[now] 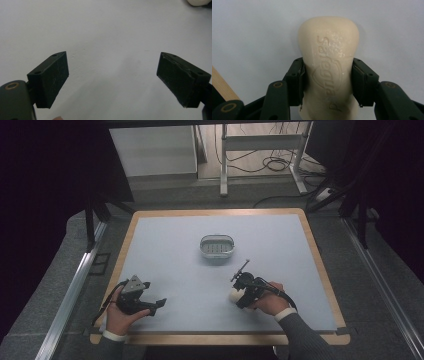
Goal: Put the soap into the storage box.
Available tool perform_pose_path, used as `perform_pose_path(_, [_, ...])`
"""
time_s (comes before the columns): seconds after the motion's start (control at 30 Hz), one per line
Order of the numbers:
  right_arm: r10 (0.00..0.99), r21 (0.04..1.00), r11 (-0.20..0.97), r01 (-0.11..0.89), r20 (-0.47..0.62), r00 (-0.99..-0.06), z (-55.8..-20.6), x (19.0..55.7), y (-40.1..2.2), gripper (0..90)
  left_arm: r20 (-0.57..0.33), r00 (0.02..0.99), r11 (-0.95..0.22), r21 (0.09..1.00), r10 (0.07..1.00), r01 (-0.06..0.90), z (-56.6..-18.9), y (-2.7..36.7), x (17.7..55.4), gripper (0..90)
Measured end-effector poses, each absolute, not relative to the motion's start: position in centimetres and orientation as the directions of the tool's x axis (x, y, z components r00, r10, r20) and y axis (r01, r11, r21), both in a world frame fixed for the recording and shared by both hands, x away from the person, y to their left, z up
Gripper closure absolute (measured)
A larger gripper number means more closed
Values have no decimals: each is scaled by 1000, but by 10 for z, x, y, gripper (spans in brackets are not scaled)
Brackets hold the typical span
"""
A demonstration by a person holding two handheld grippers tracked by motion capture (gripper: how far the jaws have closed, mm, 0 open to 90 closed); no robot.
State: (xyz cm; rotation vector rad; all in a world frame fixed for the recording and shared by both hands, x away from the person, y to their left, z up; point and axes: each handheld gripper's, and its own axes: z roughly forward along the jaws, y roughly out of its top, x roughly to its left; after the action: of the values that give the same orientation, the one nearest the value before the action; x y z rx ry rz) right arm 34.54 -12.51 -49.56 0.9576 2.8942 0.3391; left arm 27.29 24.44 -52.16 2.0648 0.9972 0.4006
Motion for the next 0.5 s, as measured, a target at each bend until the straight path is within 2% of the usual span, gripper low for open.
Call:
perform_pose_path(0.27, [599, 221, 781, 585, 3, -801, -496, 348, -123, 476, -53, 641, -379, 768, 765, 516, -522, 244, 273, 111])
perform_pose_path(0.5, [584, 204, 799, 566, -41, -811, -497, 345, -118, 493, -54, 643, -379, 768, 764, 515, -522, 244, 273, 111])
